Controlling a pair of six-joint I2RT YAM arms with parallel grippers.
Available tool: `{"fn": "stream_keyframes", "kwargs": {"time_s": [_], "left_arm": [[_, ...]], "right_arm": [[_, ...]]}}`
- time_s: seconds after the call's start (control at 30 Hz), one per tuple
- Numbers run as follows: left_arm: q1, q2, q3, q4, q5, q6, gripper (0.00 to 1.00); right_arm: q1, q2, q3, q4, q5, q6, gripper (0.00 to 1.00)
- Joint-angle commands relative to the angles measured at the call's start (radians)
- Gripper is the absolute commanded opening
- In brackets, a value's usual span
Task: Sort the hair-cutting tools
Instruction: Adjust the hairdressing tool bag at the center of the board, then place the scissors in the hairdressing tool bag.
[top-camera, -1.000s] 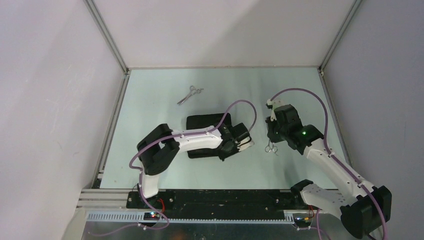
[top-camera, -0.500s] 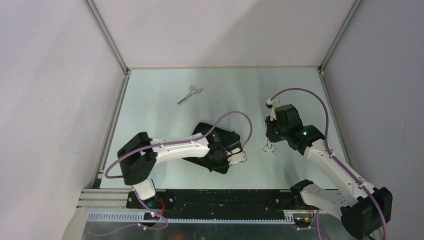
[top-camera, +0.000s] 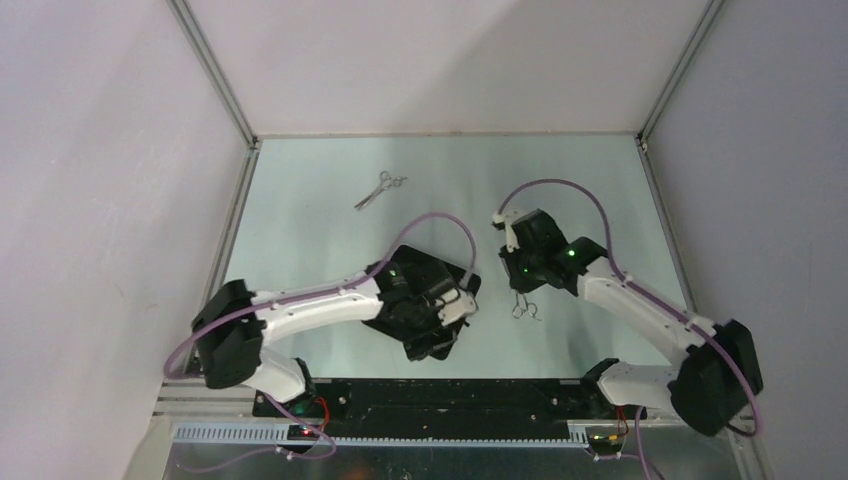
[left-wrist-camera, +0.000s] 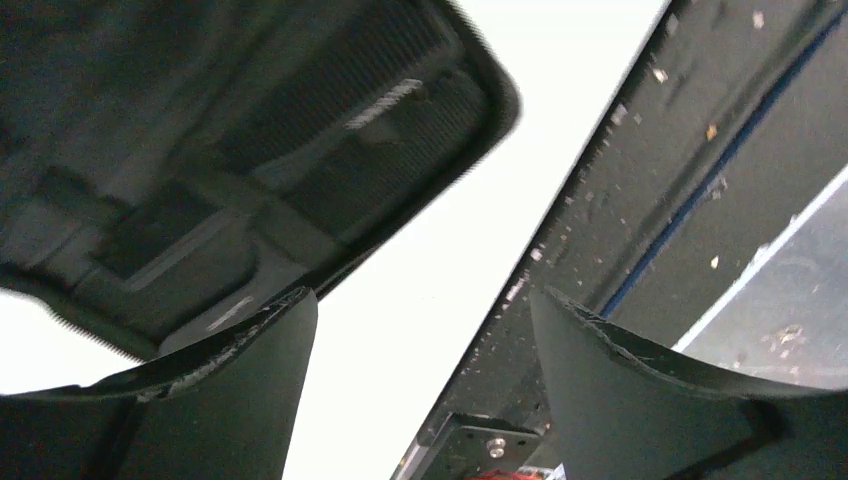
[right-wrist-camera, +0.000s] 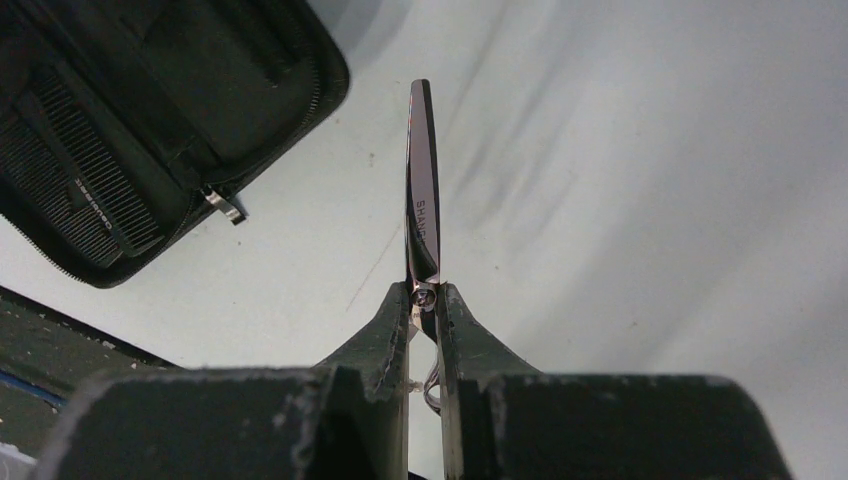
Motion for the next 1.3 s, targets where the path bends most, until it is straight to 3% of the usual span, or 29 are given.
{"fn": "stream_keyframes", "kwargs": {"time_s": [0.0,0.2,0.33,0.47,0.77,1.07,1.27], "left_arm": [[0.173,-0.159,-0.031,0.156,0.044,-0.139,0.87],[0.452,-0.380,-0.124,0.376,0.116,-0.395,0.88],[0.633,-0.389,-0.197,0.479,0.099,-0.547,0.87],[0.739,-0.315,-0.220,0.516,0.064,-0.641,0.84],[0.768,-0.058,-0.149,0.545,0.038,-0.692,0.70],[0.767,0.089,-0.104,0.552,0.054,-0.676,0.46],[0.760,0.170,-0.091,0.542,0.095,-0.651,0.36]], "right_arm": [[0.061,0.118,0.113,-0.029,0.004,-0.047,0.00],[0.118,0.241,0.210,-0.051,0.024,-0.085,0.00],[0.146,0.303,0.268,-0.065,0.032,-0.111,0.00],[0.201,0.367,0.339,-0.101,0.039,-0.145,0.00],[0.286,0.554,0.473,-0.206,0.066,-0.204,0.00],[0.333,0.658,0.485,-0.307,0.061,-0.258,0.00],[0.350,0.700,0.487,-0.313,0.083,-0.270,0.00]]}}
